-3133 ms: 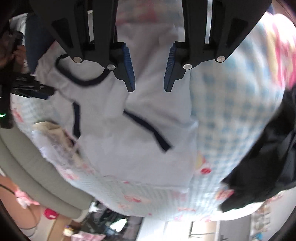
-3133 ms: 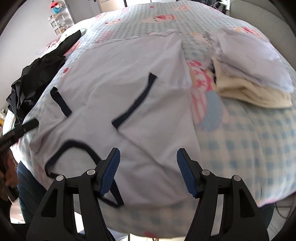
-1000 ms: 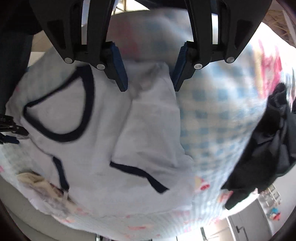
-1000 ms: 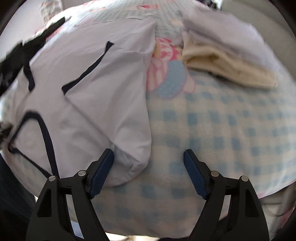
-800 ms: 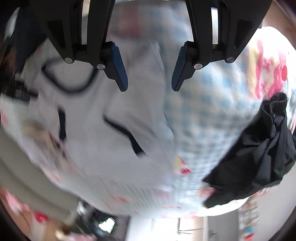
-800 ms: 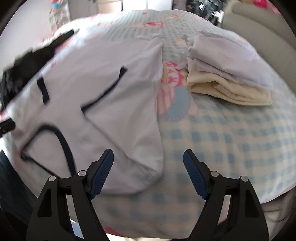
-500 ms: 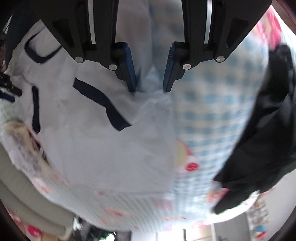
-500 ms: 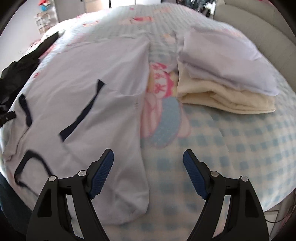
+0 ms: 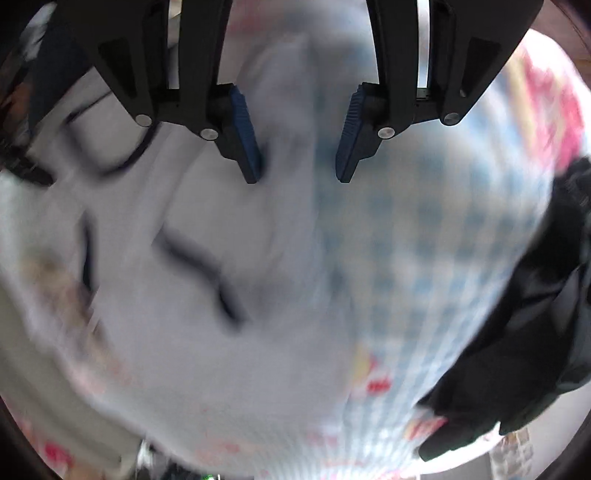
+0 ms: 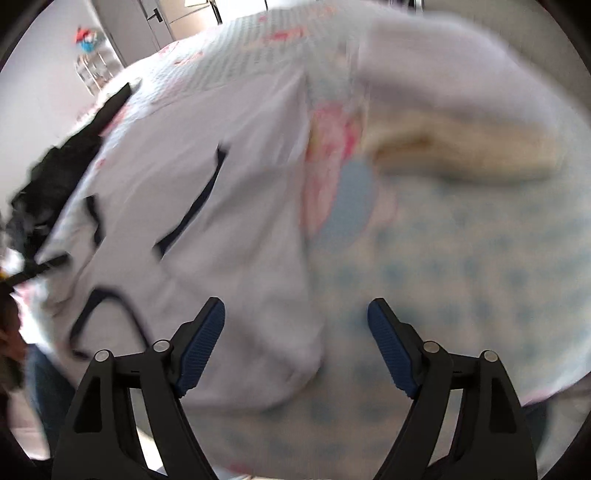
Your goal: Fold clothes
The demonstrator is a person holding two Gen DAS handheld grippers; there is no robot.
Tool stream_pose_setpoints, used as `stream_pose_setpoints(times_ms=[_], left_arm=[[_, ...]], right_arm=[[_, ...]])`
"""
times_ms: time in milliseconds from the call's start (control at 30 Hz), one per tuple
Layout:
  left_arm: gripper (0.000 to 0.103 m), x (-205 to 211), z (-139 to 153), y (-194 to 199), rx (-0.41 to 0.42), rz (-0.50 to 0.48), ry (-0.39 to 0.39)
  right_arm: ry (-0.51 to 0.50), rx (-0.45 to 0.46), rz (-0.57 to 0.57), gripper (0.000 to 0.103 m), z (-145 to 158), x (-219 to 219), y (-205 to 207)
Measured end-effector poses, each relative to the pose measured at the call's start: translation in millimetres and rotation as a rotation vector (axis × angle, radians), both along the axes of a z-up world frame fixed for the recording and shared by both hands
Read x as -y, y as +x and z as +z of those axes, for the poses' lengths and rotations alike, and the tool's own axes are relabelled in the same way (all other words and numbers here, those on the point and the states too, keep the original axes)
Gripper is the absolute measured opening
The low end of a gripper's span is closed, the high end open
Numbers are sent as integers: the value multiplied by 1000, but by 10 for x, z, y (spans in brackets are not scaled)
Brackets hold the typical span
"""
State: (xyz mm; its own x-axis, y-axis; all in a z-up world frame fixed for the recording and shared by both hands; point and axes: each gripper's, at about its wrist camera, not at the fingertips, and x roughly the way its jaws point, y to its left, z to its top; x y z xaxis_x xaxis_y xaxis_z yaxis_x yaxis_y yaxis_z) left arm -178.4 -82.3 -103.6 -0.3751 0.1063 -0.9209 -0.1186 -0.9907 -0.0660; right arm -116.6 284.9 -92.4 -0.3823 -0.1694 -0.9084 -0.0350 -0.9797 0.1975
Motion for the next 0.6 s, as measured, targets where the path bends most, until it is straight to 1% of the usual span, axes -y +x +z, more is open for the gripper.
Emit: stream_pose_setpoints(times_ms=[33,67,133,200,233,267,333,367,400,433,533,600], left_arm=[[45,3,-2,96,-6,4,-22],[43,38,36,161,-11,19,2],[44,128,138,305,-28,64,93],[44,173,217,452,-66,85,175],[44,158,220,518,-84,86,178],[44,122,199,552,-93,80,163],[44,95,37,501,-63,65,127],[44,70,-13,529,-45,73,101],[43,52,-34,538,-42,78,77],[43,35,-52,543,-40,82,54],[43,114,43,601,-79,125,34],[40,226,80,597,-95,165,15]], right_arm=[[44,10,-4,84,-82,13,83],[69,-19,0,84,-83,33,190],[73,-42,-9,83,6,50,308],[81,-50,-18,83,122,81,404],[82,-65,-13,83,176,108,445],[82,-80,-7,83,228,136,486],[76,-76,3,83,214,194,548],[73,-73,7,83,204,223,578],[89,-46,6,83,43,152,427],[108,-24,2,83,-37,151,362],[126,-19,5,83,-35,163,359],[161,-5,2,83,-46,138,379]])
